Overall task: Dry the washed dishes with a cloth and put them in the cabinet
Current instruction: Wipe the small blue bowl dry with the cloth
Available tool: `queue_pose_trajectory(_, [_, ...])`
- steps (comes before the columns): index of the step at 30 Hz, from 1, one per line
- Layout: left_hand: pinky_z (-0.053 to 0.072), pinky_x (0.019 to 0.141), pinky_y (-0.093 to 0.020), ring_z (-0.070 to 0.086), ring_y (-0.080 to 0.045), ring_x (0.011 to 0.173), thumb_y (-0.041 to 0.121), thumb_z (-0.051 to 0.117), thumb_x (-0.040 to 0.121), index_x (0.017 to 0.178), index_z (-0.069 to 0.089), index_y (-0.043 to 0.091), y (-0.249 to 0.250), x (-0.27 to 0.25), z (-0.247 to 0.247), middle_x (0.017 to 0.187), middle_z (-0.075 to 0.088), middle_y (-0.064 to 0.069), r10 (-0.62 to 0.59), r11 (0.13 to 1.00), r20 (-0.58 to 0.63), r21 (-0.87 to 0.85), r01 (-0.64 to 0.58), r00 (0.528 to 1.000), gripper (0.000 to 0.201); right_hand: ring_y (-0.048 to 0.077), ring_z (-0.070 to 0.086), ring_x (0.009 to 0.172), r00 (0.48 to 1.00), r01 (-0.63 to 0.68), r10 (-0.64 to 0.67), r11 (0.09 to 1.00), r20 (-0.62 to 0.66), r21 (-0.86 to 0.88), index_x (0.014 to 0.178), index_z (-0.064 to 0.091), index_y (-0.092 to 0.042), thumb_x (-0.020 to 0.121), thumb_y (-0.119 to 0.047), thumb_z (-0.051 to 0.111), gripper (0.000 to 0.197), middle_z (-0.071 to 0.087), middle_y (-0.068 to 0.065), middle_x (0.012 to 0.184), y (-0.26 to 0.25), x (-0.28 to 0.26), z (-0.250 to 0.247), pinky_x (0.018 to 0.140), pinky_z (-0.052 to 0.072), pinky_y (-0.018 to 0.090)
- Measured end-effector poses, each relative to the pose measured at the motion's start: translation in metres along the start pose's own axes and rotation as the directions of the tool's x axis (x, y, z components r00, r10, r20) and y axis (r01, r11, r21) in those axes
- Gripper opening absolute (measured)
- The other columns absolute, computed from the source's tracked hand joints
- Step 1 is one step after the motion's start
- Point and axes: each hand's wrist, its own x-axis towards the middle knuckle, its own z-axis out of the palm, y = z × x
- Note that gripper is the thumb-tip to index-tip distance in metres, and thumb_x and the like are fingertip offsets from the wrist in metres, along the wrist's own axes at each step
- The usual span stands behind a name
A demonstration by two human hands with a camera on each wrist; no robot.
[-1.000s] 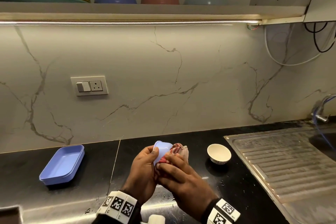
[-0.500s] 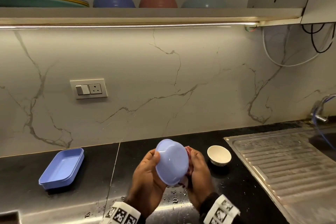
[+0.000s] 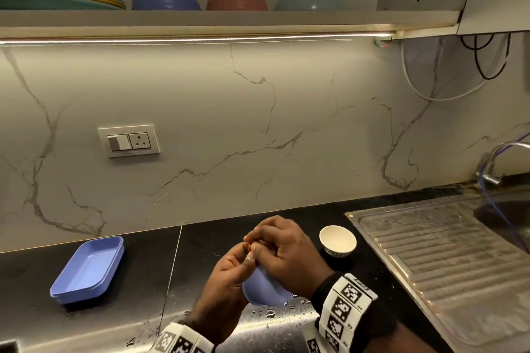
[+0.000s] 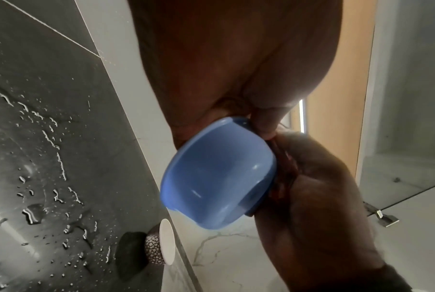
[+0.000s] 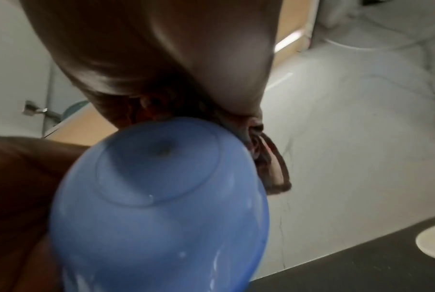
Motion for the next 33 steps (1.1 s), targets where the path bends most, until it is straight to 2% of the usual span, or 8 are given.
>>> queue_pose_trajectory(6, [0.061, 0.074, -0.042, 0.070, -0.036, 0.091, 0.070, 0.090, 0.033, 0.114, 0.061, 0.005, -0.003, 0.011, -0.007, 0.104, 0.073, -0.018, 0.078, 0.989, -0.107, 0.136, -0.063, 0.991, 0.109, 0.008, 0.059, 0.112, 0.934, -0.132, 0.256, 0.894, -0.249, 0.428, 0.114, 0.052, -0.063, 0.092, -0.060, 0.041, 0.024, 0.056, -0.022, 0.118, 0.011, -0.014, 0.022, 0.096, 0.052, 0.038])
queue_pose_trajectory(10, [0.062, 0.070, -0.045, 0.067, -0.041, 0.098, 0.049, 0.076, 0.074, 0.123, 0.056, 0.006, -0.004, 0.007, -0.005, 0.118, 0.066, -0.024, 0.066, 0.997, -0.155, -0.019, -0.070, 0.986, 0.068, 0.001, 0.040, 0.135, 0.919, -0.135, 0.226, 0.950, -0.323, 0.281, 0.132, 0.029, -0.070, 0.098, -0.057, 0.033, 0.037, 0.036, -0.031, 0.142, 0.002, -0.036, 0.047, 0.110, 0.041, 0.026])
queue_pose_trajectory(13, [0.063, 0.069, -0.042, 0.068, -0.041, 0.098, 0.028, 0.055, 0.087, 0.125, 0.052, 0.001, 0.004, 0.005, -0.001, 0.122, 0.063, -0.030, 0.084, 0.987, -0.144, -0.127, -0.103, 0.986, 0.047, 0.004, 0.027, 0.146, 0.935, -0.068, 0.143, 0.970, -0.325, 0.232, 0.144, 0.033, -0.054, 0.099, -0.057, 0.036, 0.045, 0.032, -0.028, 0.153, -0.007, -0.049, 0.061, 0.117, 0.031, 0.030])
queue_pose_trajectory(16, [0.062, 0.064, -0.038, 0.070, -0.038, 0.091, 0.027, 0.050, 0.092, 0.124, 0.051, -0.002, 0.013, 0.005, -0.002, 0.122, 0.062, -0.035, 0.095, 0.976, -0.136, -0.183, -0.120, 0.986, 0.043, 0.018, 0.036, 0.144, 0.929, 0.135, -0.072, 0.979, -0.363, 0.152, 0.140, 0.052, -0.037, 0.097, -0.018, 0.059, 0.047, 0.045, -0.008, 0.151, -0.010, -0.055, 0.062, 0.117, 0.031, 0.033])
queue_pose_trajectory(19, [0.062, 0.066, -0.038, 0.069, -0.035, 0.090, 0.025, 0.050, 0.092, 0.127, 0.050, -0.004, 0.012, 0.003, -0.004, 0.123, 0.060, -0.037, 0.089, 0.974, -0.135, -0.196, -0.114, 0.987, 0.045, 0.014, 0.042, 0.140, 0.932, 0.120, -0.043, 0.974, -0.361, 0.194, 0.135, 0.059, -0.032, 0.087, 0.009, 0.062, 0.063, 0.050, -0.005, 0.147, -0.002, -0.038, 0.041, 0.115, 0.033, 0.027])
queue_pose_trajectory(25, [0.061, 0.065, -0.044, 0.069, -0.035, 0.088, 0.033, 0.062, 0.086, 0.121, 0.057, 0.001, 0.003, -0.003, -0.006, 0.115, 0.066, -0.028, 0.021, 1.000, -0.085, -0.019, -0.023, 0.996, 0.047, 0.001, 0.063, 0.106, 0.943, -0.243, 0.311, 0.886, -0.118, 0.394, 0.111, 0.067, -0.039, 0.099, -0.023, 0.053, 0.024, 0.068, -0.011, 0.114, 0.013, -0.006, 0.000, 0.098, 0.052, 0.036])
queue_pose_trajectory(30, [0.062, 0.072, -0.040, 0.071, -0.038, 0.094, 0.036, 0.083, 0.074, 0.112, 0.064, 0.001, -0.007, -0.003, -0.005, 0.114, 0.066, -0.032, 0.016, 1.000, -0.061, -0.003, -0.016, 0.998, 0.055, -0.002, 0.052, 0.116, 1.000, -0.005, 0.005, 1.000, -0.004, 0.026, 0.118, 0.068, -0.031, 0.093, -0.043, 0.046, 0.035, 0.064, -0.013, 0.120, -0.007, -0.015, 0.003, 0.104, 0.040, 0.020])
queue_pose_trajectory(33, [0.062, 0.071, -0.040, 0.071, -0.039, 0.094, 0.044, 0.094, 0.056, 0.113, 0.062, -0.001, -0.005, -0.001, -0.007, 0.111, 0.067, -0.030, 0.036, 0.999, -0.042, 0.004, -0.036, 0.998, 0.080, 0.003, 0.058, 0.114, 0.999, -0.045, 0.048, 0.981, -0.011, 0.188, 0.118, 0.067, -0.030, 0.094, -0.044, 0.047, 0.034, 0.066, -0.013, 0.118, -0.004, -0.010, -0.001, 0.102, 0.046, 0.026])
